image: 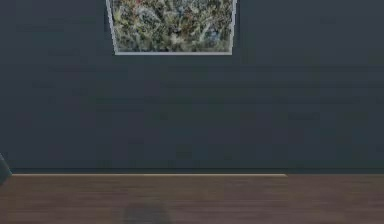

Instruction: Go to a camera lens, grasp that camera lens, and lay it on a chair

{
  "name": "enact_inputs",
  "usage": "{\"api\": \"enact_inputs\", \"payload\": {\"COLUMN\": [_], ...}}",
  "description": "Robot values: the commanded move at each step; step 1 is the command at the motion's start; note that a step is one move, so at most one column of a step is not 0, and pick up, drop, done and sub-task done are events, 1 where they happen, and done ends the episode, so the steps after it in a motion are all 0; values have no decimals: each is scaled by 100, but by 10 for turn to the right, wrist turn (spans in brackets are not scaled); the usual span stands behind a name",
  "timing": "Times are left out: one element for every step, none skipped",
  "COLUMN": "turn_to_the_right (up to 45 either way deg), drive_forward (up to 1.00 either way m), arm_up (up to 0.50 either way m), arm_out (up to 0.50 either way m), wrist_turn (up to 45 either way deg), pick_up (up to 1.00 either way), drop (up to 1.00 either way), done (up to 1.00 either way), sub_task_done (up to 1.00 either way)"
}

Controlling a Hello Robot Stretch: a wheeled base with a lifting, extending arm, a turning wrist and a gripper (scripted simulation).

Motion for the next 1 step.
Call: {"api": "enact_inputs", "payload": {"turn_to_the_right": [450], "drive_forward": [0], "arm_up": [0], "arm_out": [0], "wrist_turn": [0], "pick_up": [0], "drop": [0], "done": [0], "sub_task_done": [0]}}
